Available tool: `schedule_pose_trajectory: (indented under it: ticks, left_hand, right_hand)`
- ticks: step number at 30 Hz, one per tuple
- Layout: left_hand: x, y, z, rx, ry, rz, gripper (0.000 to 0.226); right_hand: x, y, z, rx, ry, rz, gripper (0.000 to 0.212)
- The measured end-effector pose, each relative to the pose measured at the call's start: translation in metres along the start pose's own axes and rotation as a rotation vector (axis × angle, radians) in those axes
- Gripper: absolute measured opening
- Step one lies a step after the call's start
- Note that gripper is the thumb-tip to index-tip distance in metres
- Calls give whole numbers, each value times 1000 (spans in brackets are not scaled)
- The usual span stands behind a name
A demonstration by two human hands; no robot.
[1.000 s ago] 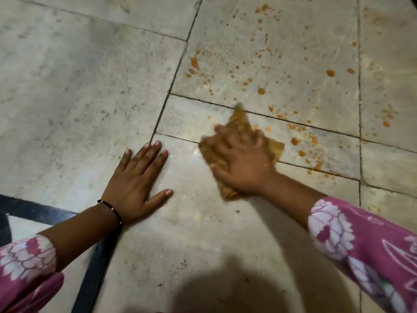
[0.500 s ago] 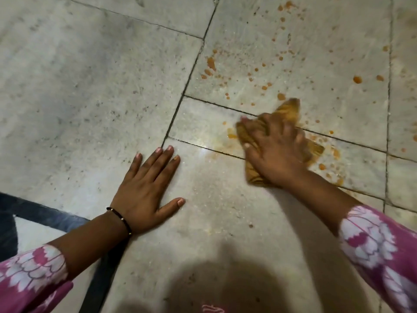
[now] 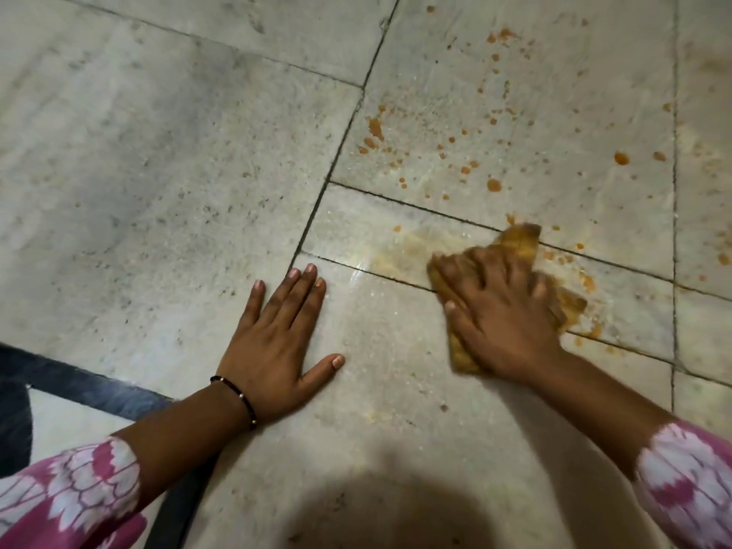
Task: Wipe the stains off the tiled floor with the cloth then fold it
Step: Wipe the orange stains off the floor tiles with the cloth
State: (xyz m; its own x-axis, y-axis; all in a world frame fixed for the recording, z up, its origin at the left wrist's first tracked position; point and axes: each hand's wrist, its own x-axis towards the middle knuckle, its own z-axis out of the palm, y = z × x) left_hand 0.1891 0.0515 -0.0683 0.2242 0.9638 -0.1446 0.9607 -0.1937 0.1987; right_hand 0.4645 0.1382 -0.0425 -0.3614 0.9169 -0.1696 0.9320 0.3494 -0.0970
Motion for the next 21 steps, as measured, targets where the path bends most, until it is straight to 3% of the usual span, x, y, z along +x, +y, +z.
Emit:
schedule_pose_trajectory:
  ticks: [3, 6, 9, 13, 17, 21]
  left_hand:
    - [1, 0, 2, 8, 7, 7, 82]
    - [1, -1, 2, 18, -3, 6, 82]
    - [1, -3, 1, 20, -23, 13, 82]
    - [1, -3, 2, 16, -12, 5, 82]
    - [2, 1, 5, 13, 7, -18, 82]
    - [3, 0, 3, 31, -7, -6, 84]
  right_hand:
    - [-33, -42, 15, -48, -47, -178, 60]
    - [6, -79, 14, -75, 6, -352, 59]
    - [48, -53, -1, -10, -104, -223, 59]
    - [13, -2, 3, -35, 31, 0, 59]
    - [-50, -60, 20, -66, 39, -157, 62]
    - [5, -86, 12, 26, 54, -287, 58]
